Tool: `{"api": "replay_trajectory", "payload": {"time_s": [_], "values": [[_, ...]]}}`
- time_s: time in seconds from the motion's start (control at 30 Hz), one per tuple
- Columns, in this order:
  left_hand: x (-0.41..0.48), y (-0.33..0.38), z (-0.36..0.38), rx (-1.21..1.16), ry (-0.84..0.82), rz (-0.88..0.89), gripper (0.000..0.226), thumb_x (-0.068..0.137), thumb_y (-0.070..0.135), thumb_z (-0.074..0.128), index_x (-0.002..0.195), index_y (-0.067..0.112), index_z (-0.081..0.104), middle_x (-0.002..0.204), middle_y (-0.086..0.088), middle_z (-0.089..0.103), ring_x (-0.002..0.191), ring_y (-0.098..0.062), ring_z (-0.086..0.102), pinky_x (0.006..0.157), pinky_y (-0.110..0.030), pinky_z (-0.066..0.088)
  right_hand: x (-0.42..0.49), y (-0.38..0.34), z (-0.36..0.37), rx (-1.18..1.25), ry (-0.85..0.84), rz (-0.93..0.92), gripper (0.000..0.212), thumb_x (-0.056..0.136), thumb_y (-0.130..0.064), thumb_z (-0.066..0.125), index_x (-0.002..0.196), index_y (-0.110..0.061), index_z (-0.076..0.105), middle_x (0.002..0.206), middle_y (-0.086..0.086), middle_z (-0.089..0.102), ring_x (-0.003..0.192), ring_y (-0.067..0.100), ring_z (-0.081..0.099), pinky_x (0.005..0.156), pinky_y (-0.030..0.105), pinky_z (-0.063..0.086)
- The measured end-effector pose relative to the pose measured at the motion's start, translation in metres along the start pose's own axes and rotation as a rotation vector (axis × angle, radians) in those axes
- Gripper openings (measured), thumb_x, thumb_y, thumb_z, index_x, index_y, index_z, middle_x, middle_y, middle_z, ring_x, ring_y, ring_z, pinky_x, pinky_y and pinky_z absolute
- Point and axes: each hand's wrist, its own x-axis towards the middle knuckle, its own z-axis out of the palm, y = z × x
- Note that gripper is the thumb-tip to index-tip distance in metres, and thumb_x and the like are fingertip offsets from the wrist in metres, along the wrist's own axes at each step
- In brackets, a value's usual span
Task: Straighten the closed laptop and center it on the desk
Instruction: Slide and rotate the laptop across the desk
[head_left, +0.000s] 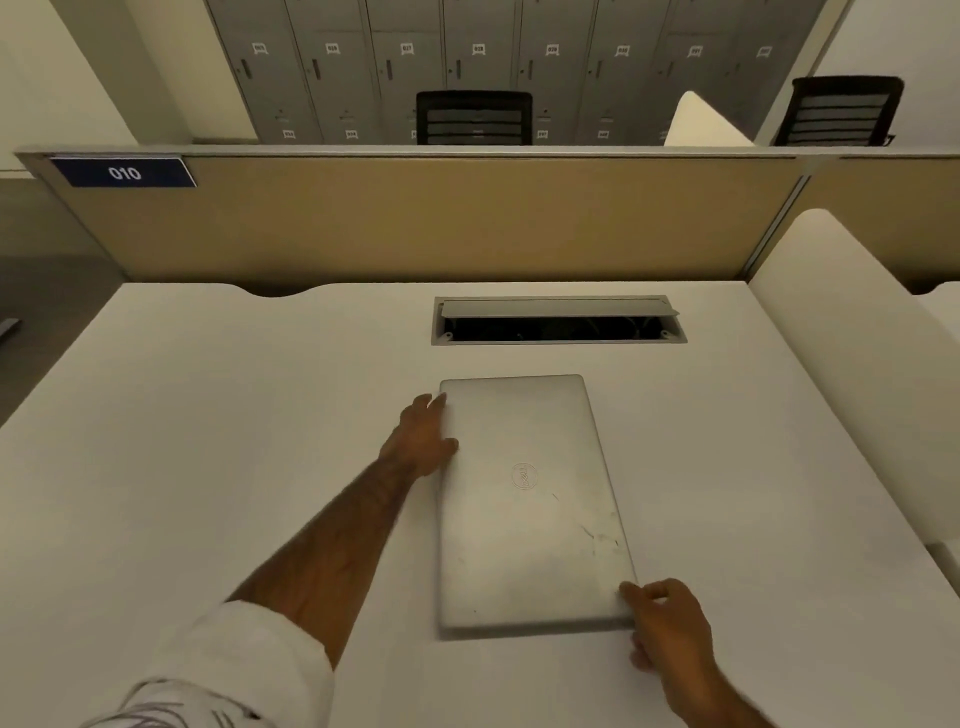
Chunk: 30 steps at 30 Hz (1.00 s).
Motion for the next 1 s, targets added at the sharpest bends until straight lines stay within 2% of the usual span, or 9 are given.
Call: {"api": "replay_trajectory", "payload": {"time_s": [0.07, 0.13, 0.2, 0.33, 0.43, 0.57, 0.7, 0.93, 1.0], "values": [[0.014, 0.002, -0.006, 0.001, -0.021, 0.039, 0.081, 0.095, 0.022, 0.057, 0.160, 0.016, 0.011, 0.169, -0.007, 0.004, 0.156, -0.026, 0.004, 0.126, -0.038, 0.011, -0.015, 0.008, 0.006, 0.120, -0.032, 0.080, 0.026, 0.090, -0.016, 0.073, 0.104, -0.002, 0.057, 0.082, 0.017, 0.061, 0.059, 0.030, 0.056, 0.050, 0.035, 0.053], [0.024, 0.003, -0.010, -0.006, -0.033, 0.046, 0.079, 0.095, 0.017, 0.055, 0.160, 0.015, 0.010, 0.169, -0.006, 0.002, 0.157, -0.024, 0.001, 0.127, -0.037, 0.007, -0.024, 0.009, 0.015, 0.259, -0.070, 0.117, 0.027, 0.091, -0.012, 0.072, 0.111, -0.004, 0.055, 0.093, 0.019, 0.061, 0.069, 0.033, 0.061, 0.058, 0.037, 0.057], [0.036, 0.003, -0.011, -0.006, -0.040, 0.037, 0.079, 0.095, 0.017, 0.055, 0.160, 0.015, 0.010, 0.169, -0.006, 0.001, 0.157, -0.025, 0.001, 0.128, -0.038, 0.006, -0.029, 0.005, 0.021, 0.393, -0.096, 0.132, 0.034, 0.093, -0.008, 0.069, 0.123, -0.006, 0.052, 0.111, 0.024, 0.062, 0.082, 0.036, 0.063, 0.070, 0.039, 0.058], [0.057, 0.003, -0.006, 0.036, -0.071, 0.063, 0.081, 0.094, 0.021, 0.057, 0.160, 0.013, 0.011, 0.169, -0.007, 0.005, 0.157, -0.025, 0.005, 0.128, -0.039, 0.009, -0.027, 0.000, 0.022, 0.562, -0.085, 0.166, 0.051, 0.093, -0.007, 0.067, 0.140, -0.012, 0.048, 0.129, 0.026, 0.063, 0.084, 0.033, 0.060, 0.079, 0.041, 0.056], [0.067, 0.004, -0.002, 0.023, -0.057, 0.085, 0.078, 0.093, 0.019, 0.060, 0.158, 0.009, 0.020, 0.167, -0.011, 0.018, 0.154, -0.026, 0.017, 0.126, -0.037, 0.016, -0.024, 0.000, 0.022, 0.625, -0.085, 0.188, 0.052, 0.092, -0.007, 0.067, 0.141, -0.015, 0.050, 0.130, 0.025, 0.064, 0.087, 0.033, 0.058, 0.084, 0.043, 0.053], [0.077, 0.002, -0.005, 0.050, -0.074, 0.095, 0.077, 0.091, 0.021, 0.064, 0.157, 0.012, 0.025, 0.166, -0.009, 0.023, 0.152, -0.026, 0.024, 0.124, -0.036, 0.020, -0.021, 0.007, 0.024, 0.679, -0.083, 0.191, 0.051, 0.091, -0.004, 0.065, 0.139, -0.015, 0.053, 0.130, 0.025, 0.064, 0.086, 0.033, 0.058, 0.077, 0.040, 0.052], [0.092, 0.010, -0.007, 0.066, -0.094, 0.100, 0.073, 0.091, 0.025, 0.066, 0.155, 0.013, 0.033, 0.161, -0.011, 0.034, 0.146, -0.029, 0.036, 0.120, -0.037, 0.028, -0.018, 0.004, 0.023, 0.723, -0.073, 0.198, 0.050, 0.090, -0.006, 0.067, 0.138, -0.015, 0.055, 0.126, 0.023, 0.065, 0.086, 0.033, 0.058, 0.081, 0.042, 0.053], [0.088, 0.011, 0.000, 0.072, -0.049, 0.085, 0.069, 0.093, 0.022, 0.064, 0.153, 0.006, 0.034, 0.159, -0.015, 0.036, 0.145, -0.031, 0.037, 0.119, -0.036, 0.027, -0.013, 0.004, 0.018, 0.762, -0.128, 0.218, 0.054, 0.089, -0.012, 0.071, 0.141, -0.011, 0.056, 0.132, 0.026, 0.064, 0.089, 0.031, 0.057, 0.081, 0.040, 0.053], [0.086, 0.007, 0.000, 0.061, -0.035, 0.068, 0.068, 0.094, 0.022, 0.064, 0.153, 0.006, 0.034, 0.159, -0.016, 0.036, 0.145, -0.032, 0.036, 0.119, -0.036, 0.027, -0.014, -0.001, 0.018, 0.764, -0.142, 0.212, 0.057, 0.089, -0.013, 0.072, 0.144, -0.010, 0.054, 0.127, 0.023, 0.066, 0.090, 0.031, 0.058, 0.082, 0.041, 0.052]]}}
